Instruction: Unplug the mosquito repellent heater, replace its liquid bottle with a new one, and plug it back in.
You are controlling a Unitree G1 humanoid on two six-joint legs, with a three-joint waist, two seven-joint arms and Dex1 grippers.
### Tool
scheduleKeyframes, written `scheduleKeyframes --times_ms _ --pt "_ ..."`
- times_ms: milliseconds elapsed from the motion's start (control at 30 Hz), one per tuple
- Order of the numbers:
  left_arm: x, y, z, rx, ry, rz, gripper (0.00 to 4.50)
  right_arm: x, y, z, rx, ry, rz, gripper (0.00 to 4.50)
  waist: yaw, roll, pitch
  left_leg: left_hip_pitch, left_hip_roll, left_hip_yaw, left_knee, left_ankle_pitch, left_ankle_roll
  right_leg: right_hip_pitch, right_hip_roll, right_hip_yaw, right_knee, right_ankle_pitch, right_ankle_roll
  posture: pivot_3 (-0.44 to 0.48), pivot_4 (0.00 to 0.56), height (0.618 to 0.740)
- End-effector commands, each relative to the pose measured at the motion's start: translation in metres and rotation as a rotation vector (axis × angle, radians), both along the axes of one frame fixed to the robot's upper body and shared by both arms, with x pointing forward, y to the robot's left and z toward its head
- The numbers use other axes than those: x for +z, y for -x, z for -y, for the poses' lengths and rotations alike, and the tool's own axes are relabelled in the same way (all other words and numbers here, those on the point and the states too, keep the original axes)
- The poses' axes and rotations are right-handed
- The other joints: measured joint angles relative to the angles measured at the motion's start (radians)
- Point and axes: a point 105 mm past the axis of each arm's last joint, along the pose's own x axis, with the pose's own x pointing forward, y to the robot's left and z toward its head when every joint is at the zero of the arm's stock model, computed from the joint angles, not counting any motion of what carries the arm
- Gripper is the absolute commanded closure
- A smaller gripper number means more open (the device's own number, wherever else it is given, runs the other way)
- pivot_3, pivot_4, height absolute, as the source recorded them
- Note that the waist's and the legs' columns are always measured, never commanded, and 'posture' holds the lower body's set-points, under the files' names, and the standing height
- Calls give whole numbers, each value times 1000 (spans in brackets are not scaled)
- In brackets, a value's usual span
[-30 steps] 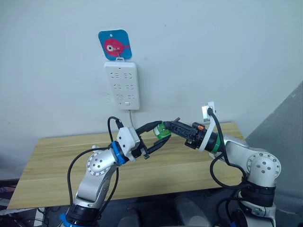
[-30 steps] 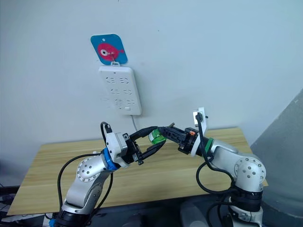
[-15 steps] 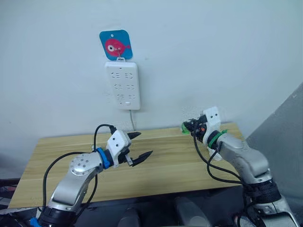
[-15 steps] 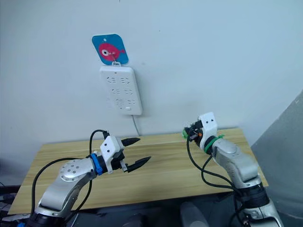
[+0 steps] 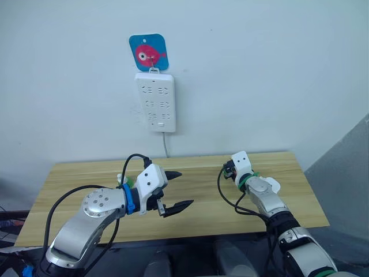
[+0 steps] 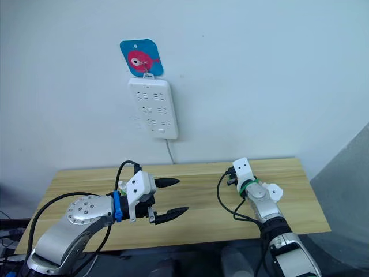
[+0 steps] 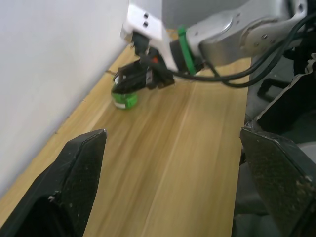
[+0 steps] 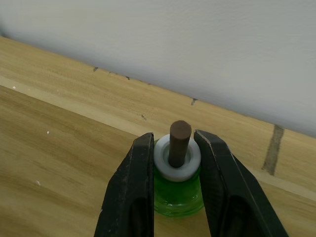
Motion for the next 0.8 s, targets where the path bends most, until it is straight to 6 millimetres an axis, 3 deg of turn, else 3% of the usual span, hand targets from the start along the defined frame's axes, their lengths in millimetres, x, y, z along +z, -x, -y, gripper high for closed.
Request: scheduleKeyframes --times_ms 33,167,267,433,533,667,800 --pt "13 -1 2 6 26 53 0 11 -8 0 -9 -22 47 2920 9 0 0 0 0 0 0 0 0 0 0 0 0 0 0 -66 123 710" --pt "9 -2 0 38 39 55 0 17 -9 4 -25 -42 67 1583 13 0 0 0 0 0 0 0 0 0 0 0 0 0 0 -70 126 710" --pt "0 -5 -13 122 38 34 0 34 -6 7 -20 -78 115 510 13 0 1 1 0 0 0 0 0 1 0 0 0 0 0 -67 133 710" --pt "-12 -9 -51 351 59 36 0 78 33 -3 161 -110 230 510 22 2 9 0 0 -2 -1 0 0 0 0 -1 0 -1 -1 -64 162 710" --pt "-26 -14 -92 642 134 -39 0 100 73 -25 403 -86 258 510 30 2 23 0 1 -1 -1 0 0 1 -1 -1 0 -1 -1 -71 184 710" --pt "-44 -10 -129 776 80 -51 0 109 118 -51 684 -68 179 510 35 -5 41 5 2 0 0 0 0 3 -1 0 0 -3 -4 -87 211 710" --pt "-60 -14 -154 798 -4 -59 0 111 136 -63 798 -15 98 510 47 -12 68 7 2 1 0 0 -1 5 -2 1 0 -7 -12 -88 252 710"
